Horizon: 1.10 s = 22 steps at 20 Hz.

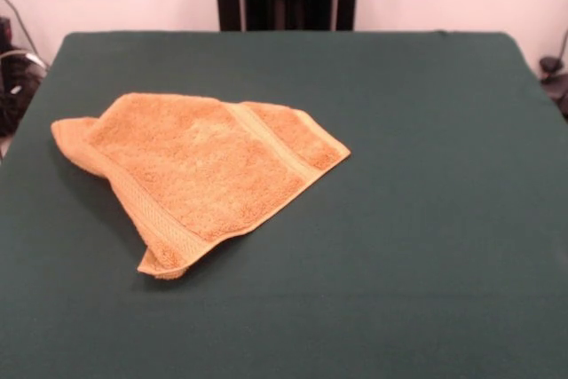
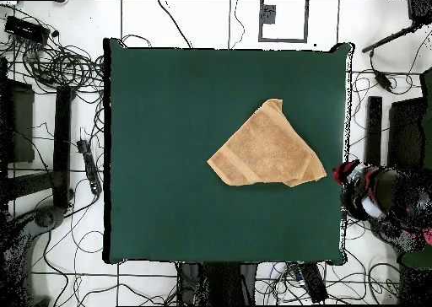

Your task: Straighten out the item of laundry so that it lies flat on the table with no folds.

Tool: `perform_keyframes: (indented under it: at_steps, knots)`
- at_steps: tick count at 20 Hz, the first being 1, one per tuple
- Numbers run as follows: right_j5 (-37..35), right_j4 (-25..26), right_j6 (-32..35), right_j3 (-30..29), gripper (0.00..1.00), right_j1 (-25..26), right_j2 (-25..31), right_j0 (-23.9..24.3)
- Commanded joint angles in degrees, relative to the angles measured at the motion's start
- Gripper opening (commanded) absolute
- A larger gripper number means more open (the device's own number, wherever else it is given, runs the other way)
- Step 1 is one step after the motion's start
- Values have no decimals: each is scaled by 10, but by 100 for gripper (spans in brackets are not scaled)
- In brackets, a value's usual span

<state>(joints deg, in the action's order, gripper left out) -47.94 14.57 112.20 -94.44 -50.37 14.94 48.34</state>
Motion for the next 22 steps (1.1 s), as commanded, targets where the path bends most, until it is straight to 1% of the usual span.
perform_keyframes:
  at_steps: [1, 7, 11, 17, 21, 22]
  knots:
    - [75, 25, -82, -90, 100, 53, 72, -5]
    - [118, 28, -36, -101, 100, 74, 67, -15]
    - [150, 18, 2, -108, 100, 69, 65, -37]
    - [154, 18, 28, -100, 100, 49, 40, -69]
    - [145, 4, 45, -93, 100, 40, 27, -78]
    - [145, 5, 41, -89, 100, 40, 27, -78]
